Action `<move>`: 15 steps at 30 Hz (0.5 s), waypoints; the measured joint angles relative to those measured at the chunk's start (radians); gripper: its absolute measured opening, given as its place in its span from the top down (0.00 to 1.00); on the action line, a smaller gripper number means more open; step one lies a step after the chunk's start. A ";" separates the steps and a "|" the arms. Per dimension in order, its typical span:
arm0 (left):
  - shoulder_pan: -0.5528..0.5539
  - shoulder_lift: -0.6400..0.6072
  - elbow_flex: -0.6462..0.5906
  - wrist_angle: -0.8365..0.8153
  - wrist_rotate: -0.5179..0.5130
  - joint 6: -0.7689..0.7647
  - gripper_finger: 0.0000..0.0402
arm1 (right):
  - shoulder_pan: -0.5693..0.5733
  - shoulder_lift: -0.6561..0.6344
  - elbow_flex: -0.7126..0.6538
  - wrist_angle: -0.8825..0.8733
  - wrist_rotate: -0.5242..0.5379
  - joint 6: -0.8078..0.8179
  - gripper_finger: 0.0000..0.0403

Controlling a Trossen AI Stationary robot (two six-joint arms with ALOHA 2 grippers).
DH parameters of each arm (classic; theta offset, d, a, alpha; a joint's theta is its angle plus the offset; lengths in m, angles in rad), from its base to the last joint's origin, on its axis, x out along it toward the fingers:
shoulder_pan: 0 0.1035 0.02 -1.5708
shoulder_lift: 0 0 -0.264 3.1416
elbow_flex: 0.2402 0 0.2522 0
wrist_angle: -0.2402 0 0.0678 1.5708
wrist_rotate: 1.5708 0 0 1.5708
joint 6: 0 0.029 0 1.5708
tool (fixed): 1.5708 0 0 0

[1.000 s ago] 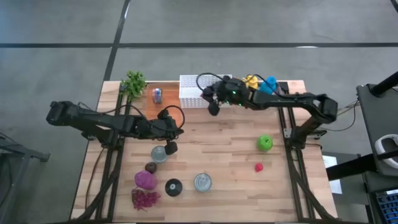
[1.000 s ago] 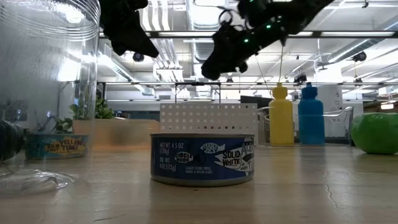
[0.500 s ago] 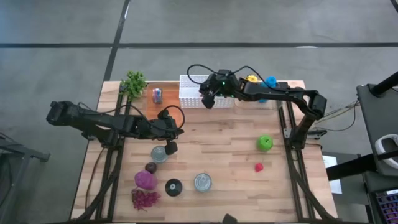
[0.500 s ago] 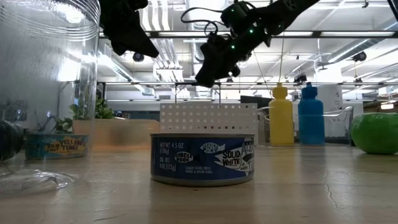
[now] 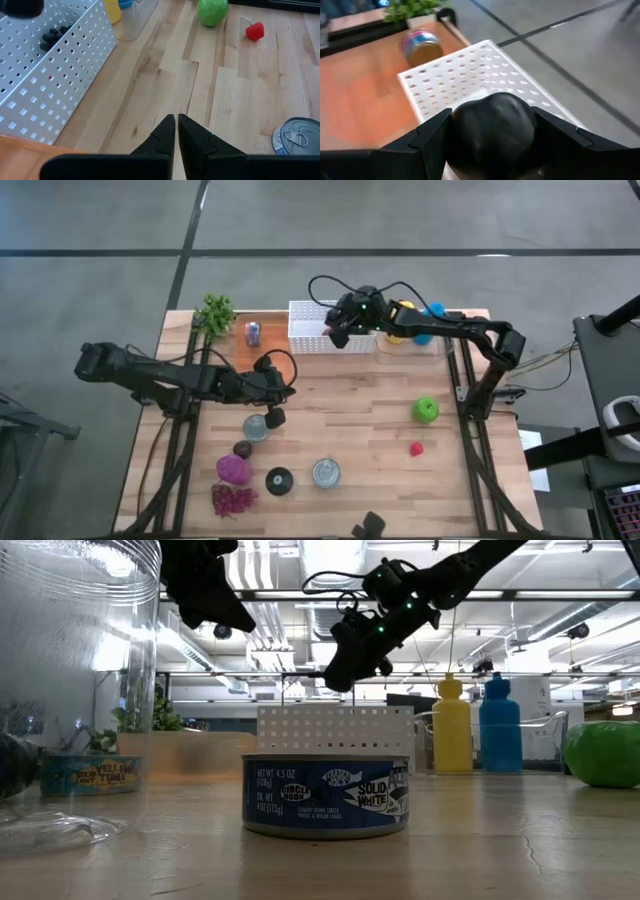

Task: Pick & Place Food Item
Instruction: Put the right plum into the white bin

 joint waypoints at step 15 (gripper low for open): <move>0.000 0.000 0.000 0.001 0.000 0.000 0.94 | -0.024 0.047 0.001 -0.007 -0.018 0.005 0.39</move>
